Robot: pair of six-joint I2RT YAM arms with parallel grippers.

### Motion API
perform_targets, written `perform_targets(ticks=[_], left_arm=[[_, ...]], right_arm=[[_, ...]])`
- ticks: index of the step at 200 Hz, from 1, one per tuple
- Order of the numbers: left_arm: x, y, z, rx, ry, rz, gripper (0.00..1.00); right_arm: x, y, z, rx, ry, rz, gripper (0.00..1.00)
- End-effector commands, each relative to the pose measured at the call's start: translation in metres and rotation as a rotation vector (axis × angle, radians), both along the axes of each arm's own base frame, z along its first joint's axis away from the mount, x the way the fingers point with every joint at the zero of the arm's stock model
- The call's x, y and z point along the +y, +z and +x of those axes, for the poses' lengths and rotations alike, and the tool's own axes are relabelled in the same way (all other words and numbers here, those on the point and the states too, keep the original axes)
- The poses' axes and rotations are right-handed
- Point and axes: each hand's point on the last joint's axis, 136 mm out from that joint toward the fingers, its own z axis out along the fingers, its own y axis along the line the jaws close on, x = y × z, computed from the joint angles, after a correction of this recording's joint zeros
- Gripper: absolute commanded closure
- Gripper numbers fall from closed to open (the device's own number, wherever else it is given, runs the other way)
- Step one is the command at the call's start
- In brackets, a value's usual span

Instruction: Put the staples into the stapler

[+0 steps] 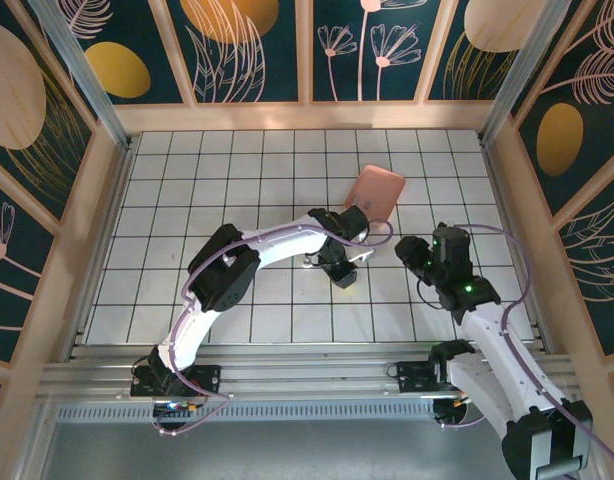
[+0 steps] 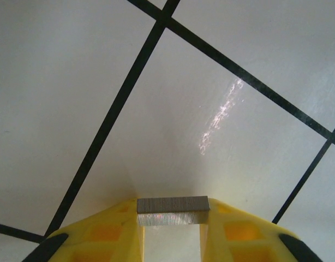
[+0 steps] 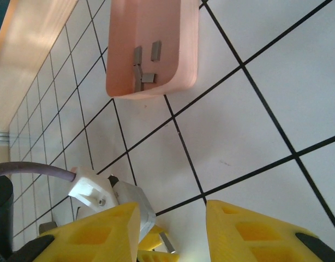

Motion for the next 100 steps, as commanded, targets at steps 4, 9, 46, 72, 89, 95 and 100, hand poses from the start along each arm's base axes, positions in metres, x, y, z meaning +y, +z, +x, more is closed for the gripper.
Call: perform_targets(ticks=[4, 9, 46, 72, 89, 95, 100], left_arm=[[0.007, -0.014, -0.009, 0.028, 0.017, 0.057, 0.70], [0.007, -0.014, -0.008, 0.024, 0.022, 0.058, 0.68], [0.003, 0.000, 0.005, -0.050, 0.031, 0.034, 0.55], [-0.005, 0.014, 0.011, -0.074, 0.039, -0.006, 0.47], [-0.009, 0.028, 0.016, -0.104, 0.060, -0.035, 0.45], [-0.010, 0.036, 0.018, -0.118, 0.068, -0.053, 0.45], [-0.010, 0.043, 0.021, -0.134, 0.076, -0.070, 0.44]], right_arm=[[-0.010, -0.007, -0.006, 0.014, -0.021, -0.049, 0.63], [-0.010, -0.007, -0.006, 0.013, -0.019, -0.051, 0.63], [-0.006, -0.006, -0.005, 0.006, 0.024, -0.069, 0.62], [-0.003, -0.001, -0.004, 0.004, 0.061, -0.089, 0.62], [-0.003, 0.005, -0.004, 0.001, 0.087, -0.118, 0.62], [-0.002, 0.007, -0.004, -0.002, 0.097, -0.127, 0.62], [-0.001, 0.008, -0.003, -0.006, 0.108, -0.131, 0.62]])
